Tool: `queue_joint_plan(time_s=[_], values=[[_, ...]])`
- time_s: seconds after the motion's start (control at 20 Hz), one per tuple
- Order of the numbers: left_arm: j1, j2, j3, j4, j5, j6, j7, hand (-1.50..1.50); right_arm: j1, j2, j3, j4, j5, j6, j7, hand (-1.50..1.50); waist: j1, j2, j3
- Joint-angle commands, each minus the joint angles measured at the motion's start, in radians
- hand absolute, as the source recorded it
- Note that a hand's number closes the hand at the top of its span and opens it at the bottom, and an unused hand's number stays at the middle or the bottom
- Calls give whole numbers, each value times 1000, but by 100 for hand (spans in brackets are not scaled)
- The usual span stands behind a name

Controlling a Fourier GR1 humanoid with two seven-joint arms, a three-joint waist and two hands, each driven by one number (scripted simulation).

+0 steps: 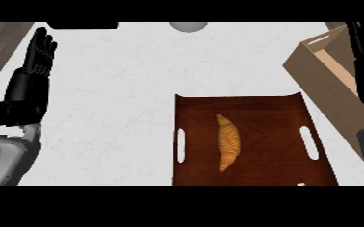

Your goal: Pick the croissant from the tray and place it in the cardboard box

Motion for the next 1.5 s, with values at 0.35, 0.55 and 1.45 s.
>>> queue_joint_plan(time_s=[0.35,0.55,1.45], values=[[137,-125,15,-11,180,-20,142,0,425,-188,6,42,404,-237,127,150,-48,43,-6],[195,-128,-5,-85,190,-30,170,0,560,-79,70,-113,592,-439,31,-150,-10,28,2],[113,-169,-21,-47,151,-41,211,0,437,-444,310,-734,636,136,1030,-150,26,43,1]])
